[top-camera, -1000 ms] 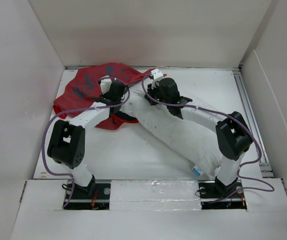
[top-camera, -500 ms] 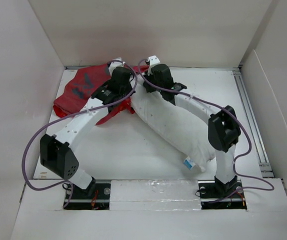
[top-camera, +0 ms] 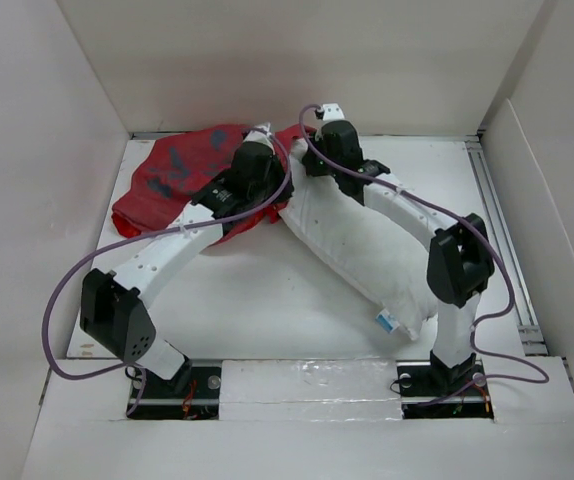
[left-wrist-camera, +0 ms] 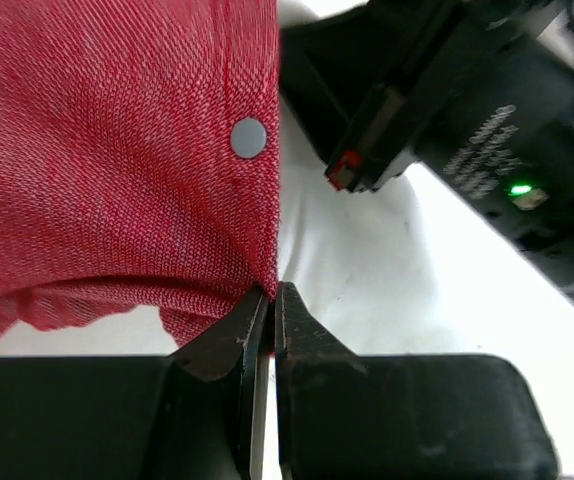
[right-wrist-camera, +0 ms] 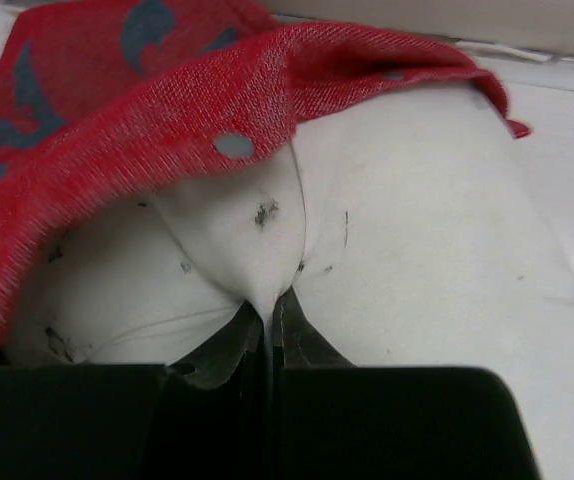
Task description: Put the pillow into the pillowcase
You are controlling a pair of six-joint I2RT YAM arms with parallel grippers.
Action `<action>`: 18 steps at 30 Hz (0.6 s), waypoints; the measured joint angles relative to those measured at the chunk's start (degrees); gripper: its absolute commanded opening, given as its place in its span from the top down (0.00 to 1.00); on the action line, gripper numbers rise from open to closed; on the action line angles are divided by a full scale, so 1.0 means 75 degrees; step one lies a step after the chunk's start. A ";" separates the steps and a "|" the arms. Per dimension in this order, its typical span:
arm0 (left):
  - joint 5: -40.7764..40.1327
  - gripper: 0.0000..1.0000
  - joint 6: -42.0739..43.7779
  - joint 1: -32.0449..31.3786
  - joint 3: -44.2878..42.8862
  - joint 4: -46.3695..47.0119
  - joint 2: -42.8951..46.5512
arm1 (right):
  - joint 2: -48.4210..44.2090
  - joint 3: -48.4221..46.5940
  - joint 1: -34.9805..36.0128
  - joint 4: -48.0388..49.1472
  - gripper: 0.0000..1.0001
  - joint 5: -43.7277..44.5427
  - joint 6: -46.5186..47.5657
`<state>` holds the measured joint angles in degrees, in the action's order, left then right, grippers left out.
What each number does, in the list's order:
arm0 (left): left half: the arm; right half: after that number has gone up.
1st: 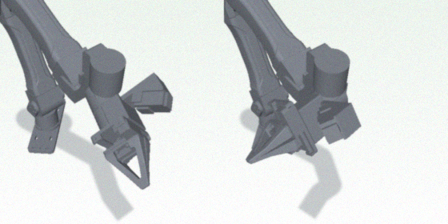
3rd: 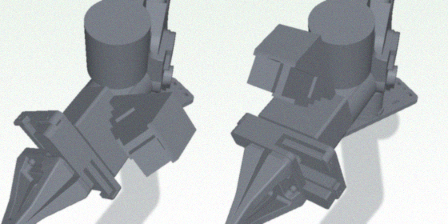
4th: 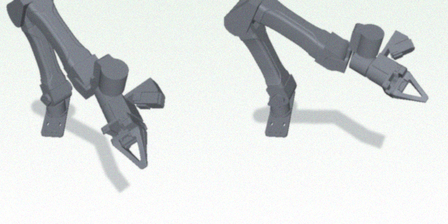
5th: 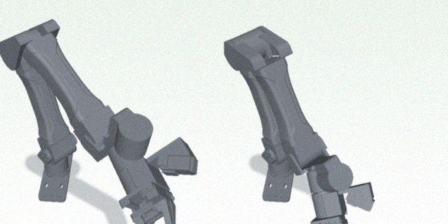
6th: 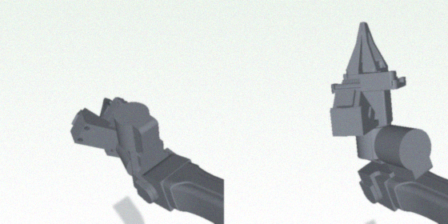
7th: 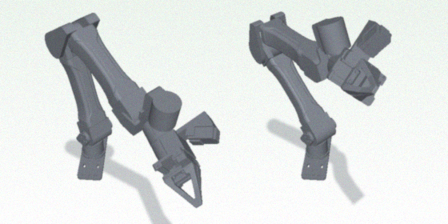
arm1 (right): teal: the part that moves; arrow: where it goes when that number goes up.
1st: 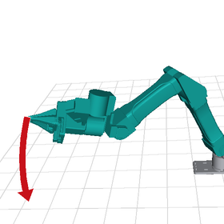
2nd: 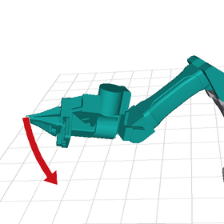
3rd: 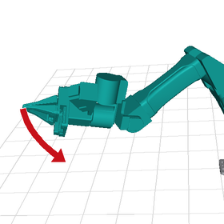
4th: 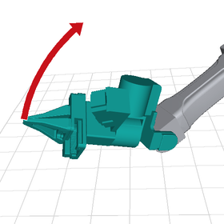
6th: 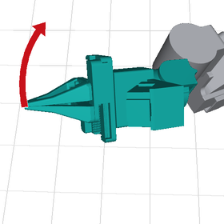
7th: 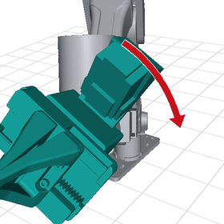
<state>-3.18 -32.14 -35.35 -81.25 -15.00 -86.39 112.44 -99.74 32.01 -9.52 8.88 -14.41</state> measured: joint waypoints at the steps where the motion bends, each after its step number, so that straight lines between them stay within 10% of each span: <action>1: 0.0070 1.00 -0.0032 0.0003 0.0230 0.0093 0.0003 | -0.0082 0.0315 -0.0003 0.0224 1.00 -0.0219 -0.0044; 18: 0.0842 1.00 -0.0930 -0.0568 0.2821 0.0898 0.0956 | -0.1148 0.5059 -0.0676 0.5266 1.00 -0.2454 -0.2535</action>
<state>3.14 -39.11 -39.62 -60.10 -8.27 -79.22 103.83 -61.80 26.94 29.98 -9.52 -33.43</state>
